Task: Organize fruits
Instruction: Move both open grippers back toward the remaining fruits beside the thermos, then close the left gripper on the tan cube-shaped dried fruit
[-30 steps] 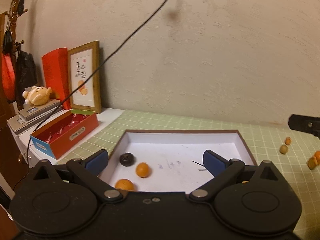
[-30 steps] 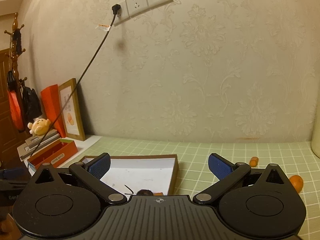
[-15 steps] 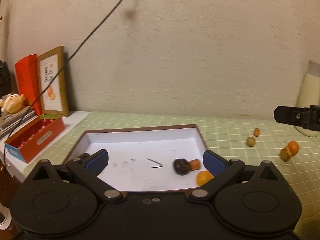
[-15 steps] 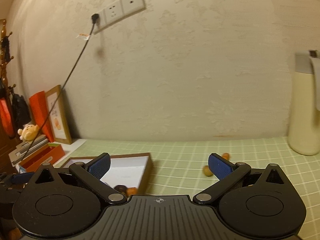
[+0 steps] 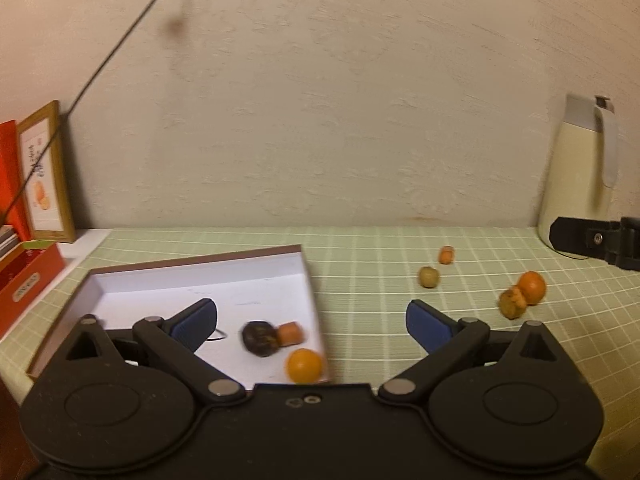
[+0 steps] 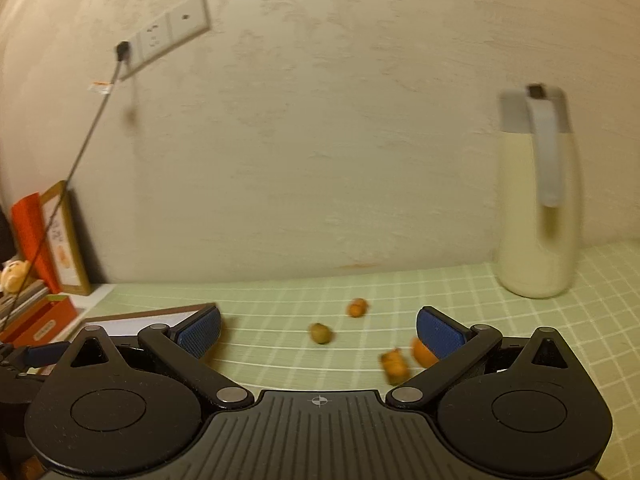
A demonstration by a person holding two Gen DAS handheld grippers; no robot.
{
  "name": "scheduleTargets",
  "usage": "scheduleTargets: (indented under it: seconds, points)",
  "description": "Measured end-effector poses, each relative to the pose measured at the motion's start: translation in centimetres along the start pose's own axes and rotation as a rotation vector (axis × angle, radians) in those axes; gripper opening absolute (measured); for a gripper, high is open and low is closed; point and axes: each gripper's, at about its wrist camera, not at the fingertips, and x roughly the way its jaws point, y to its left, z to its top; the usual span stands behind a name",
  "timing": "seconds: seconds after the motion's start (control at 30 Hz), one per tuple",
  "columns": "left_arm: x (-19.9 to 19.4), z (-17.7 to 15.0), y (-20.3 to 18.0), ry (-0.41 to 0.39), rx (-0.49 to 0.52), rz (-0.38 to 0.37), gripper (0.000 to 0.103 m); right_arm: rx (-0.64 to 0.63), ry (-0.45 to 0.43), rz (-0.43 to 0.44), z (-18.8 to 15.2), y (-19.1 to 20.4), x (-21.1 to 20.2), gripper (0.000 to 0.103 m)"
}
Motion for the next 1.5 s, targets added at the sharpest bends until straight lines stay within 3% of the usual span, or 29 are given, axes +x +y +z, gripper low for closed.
scheduleTargets:
  seconds: [0.5, 0.9, 1.0, 1.27, 1.5]
  points:
    - [3.6, -0.1, -5.7, 0.032, 0.064, -0.096, 0.093, 0.049, 0.034, -0.140, -0.8, -5.6, -0.3, 0.103]
    - [6.7, -0.6, -9.7, 0.063, 0.114, -0.174, 0.081, 0.072, 0.046, -0.232, -1.4, -8.6, 0.7, 0.102]
    - [7.6, -0.8, -11.3, 0.073, 0.141, -0.204, 0.078, 0.058, 0.054, -0.249, -1.4, -9.0, 1.0, 0.078]
    - [9.8, -1.0, -14.9, 0.087, 0.157, -0.263, 0.078, 0.073, 0.070, -0.262, -1.5, -10.6, 1.3, 0.077]
    - [11.7, -1.3, -16.5, 0.121, 0.137, -0.284, 0.064, 0.093, 0.068, -0.279, -1.4, -11.6, 0.9, 0.078]
